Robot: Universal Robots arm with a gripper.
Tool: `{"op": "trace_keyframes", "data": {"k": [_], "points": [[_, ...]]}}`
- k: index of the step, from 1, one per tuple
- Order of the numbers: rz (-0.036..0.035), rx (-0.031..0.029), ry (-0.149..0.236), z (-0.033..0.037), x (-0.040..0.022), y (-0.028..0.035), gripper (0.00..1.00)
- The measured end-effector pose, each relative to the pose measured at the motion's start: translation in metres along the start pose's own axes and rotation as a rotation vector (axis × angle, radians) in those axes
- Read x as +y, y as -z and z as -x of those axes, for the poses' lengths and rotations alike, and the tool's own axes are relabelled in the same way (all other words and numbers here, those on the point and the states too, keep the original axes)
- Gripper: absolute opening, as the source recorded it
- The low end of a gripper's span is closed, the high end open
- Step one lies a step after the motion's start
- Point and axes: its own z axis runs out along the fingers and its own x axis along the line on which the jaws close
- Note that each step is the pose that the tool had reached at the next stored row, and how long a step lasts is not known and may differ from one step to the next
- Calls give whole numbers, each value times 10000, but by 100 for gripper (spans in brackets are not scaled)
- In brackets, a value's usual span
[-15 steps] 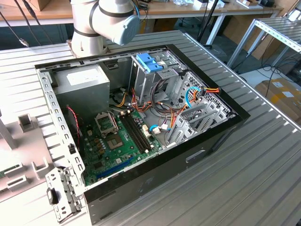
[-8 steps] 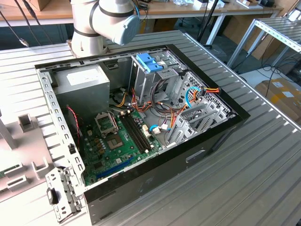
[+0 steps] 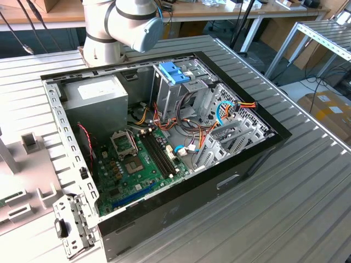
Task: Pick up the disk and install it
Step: 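Pick up the disk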
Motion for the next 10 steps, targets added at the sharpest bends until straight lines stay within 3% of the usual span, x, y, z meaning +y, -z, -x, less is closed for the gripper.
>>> {"op": "trace_keyframes", "data": {"k": [10], "points": [[2,0,0,-11,-53,2,37]]}}
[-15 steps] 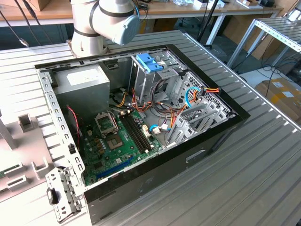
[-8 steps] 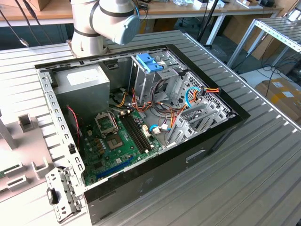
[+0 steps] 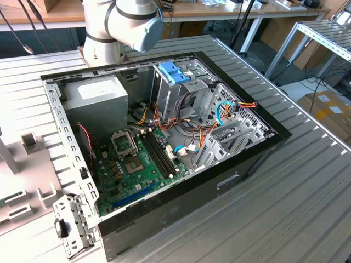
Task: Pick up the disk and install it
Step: 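Pick up the disk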
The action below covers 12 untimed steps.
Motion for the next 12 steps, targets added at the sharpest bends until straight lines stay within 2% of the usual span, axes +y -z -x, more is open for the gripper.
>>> {"op": "trace_keyframes", "data": {"k": [12], "points": [[-1,0,0,-10,-45,0,37]]}}
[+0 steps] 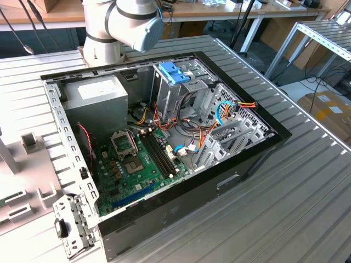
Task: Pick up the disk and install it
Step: 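Pick up the disk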
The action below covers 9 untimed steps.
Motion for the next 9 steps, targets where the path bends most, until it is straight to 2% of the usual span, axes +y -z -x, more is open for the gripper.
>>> {"op": "trace_keyframes", "data": {"k": [9], "points": [[1,0,0,-9,-51,0,37]]}}
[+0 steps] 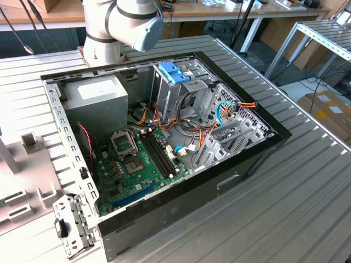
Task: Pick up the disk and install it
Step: 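Pick up the disk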
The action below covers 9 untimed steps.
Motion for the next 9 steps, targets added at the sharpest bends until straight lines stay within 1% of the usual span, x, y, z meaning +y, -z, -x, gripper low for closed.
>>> {"op": "trace_keyframes", "data": {"k": [3,6,9], "points": [[0,0,0,-3,-14,0,37],[0,0,0,-19,-93,1,37],[0,0,0,-22,-105,2,37]]}}
